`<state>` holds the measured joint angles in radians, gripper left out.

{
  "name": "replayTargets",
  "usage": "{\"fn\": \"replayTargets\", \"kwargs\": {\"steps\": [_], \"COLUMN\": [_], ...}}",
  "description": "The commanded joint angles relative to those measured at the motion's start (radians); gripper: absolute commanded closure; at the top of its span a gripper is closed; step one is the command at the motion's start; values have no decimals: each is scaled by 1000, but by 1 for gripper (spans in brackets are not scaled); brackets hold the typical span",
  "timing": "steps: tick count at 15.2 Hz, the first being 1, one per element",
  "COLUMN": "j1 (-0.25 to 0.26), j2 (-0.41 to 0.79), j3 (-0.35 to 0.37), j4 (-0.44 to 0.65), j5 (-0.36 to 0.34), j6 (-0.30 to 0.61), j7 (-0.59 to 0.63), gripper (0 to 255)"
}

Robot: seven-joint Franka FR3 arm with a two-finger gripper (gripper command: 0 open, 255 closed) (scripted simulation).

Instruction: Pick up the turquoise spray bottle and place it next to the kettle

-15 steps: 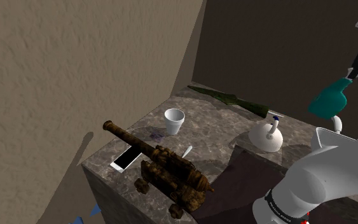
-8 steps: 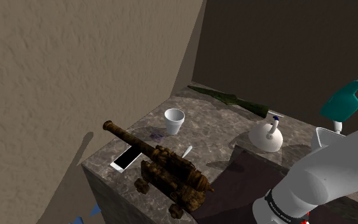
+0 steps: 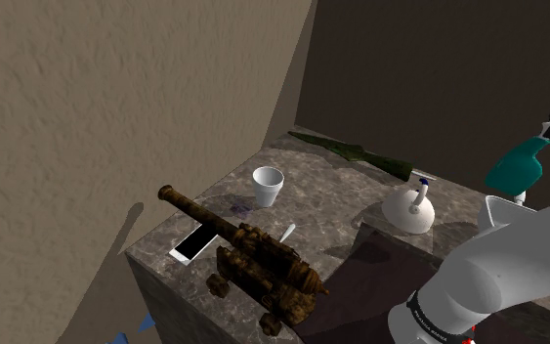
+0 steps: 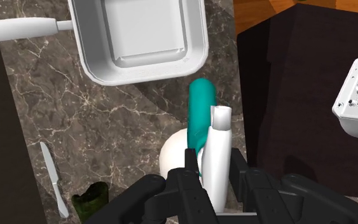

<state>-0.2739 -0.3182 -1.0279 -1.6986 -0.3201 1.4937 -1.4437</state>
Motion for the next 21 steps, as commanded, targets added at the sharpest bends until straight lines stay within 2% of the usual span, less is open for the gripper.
{"fn": "replayTargets", "kwargs": {"steps": [1,11,21], "j1": [-6,-25,-29], "j2": [-13,-48,-50], "j3": [7,4,-29], "j4": [-40,-193,-323], "j5": [-9,-40,-57], "j6": [30,156,286], "j7": [13,43,58], "gripper": [255,255,255]}}
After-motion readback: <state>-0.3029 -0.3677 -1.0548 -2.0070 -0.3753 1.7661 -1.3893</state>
